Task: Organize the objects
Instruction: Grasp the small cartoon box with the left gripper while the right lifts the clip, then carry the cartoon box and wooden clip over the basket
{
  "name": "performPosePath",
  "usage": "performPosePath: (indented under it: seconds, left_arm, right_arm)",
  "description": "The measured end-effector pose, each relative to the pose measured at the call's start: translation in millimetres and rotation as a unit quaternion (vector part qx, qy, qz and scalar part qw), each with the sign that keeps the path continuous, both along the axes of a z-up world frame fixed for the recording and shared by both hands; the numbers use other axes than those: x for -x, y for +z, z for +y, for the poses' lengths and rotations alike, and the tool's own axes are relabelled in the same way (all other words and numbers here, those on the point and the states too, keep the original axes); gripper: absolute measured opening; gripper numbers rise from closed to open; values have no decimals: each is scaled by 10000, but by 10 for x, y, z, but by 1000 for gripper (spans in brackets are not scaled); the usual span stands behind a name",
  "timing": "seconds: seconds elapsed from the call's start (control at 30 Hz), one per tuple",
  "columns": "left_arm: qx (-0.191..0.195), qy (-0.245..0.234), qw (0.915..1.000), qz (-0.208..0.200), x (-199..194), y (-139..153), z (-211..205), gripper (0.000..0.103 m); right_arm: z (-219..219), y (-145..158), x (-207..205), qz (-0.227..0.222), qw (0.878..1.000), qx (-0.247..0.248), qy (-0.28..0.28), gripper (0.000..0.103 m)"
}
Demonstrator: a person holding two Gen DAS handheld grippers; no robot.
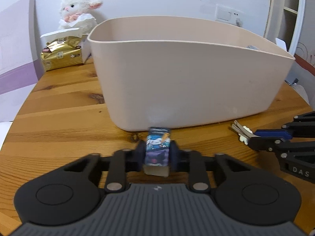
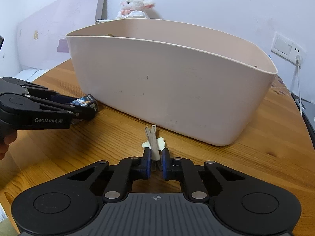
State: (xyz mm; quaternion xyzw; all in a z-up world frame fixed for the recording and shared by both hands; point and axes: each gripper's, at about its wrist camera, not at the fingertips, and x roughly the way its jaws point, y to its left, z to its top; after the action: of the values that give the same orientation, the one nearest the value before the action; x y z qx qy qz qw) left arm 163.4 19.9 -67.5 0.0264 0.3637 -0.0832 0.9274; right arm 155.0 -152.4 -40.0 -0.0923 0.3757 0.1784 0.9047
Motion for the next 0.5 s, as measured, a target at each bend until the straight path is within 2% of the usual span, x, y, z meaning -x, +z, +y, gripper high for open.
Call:
performPosePath:
  seconds: [0.27,0.5]
  left_arm:
    - [-22,8,10000,89,184,86,1,25]
    - [-91,-43,9999,-134,408,346,28,25]
  right_arm:
    - [-166,155,157,-86,9998,-163,-73,10]
    - [-307,453,373,-416,9985,-346,-34,10]
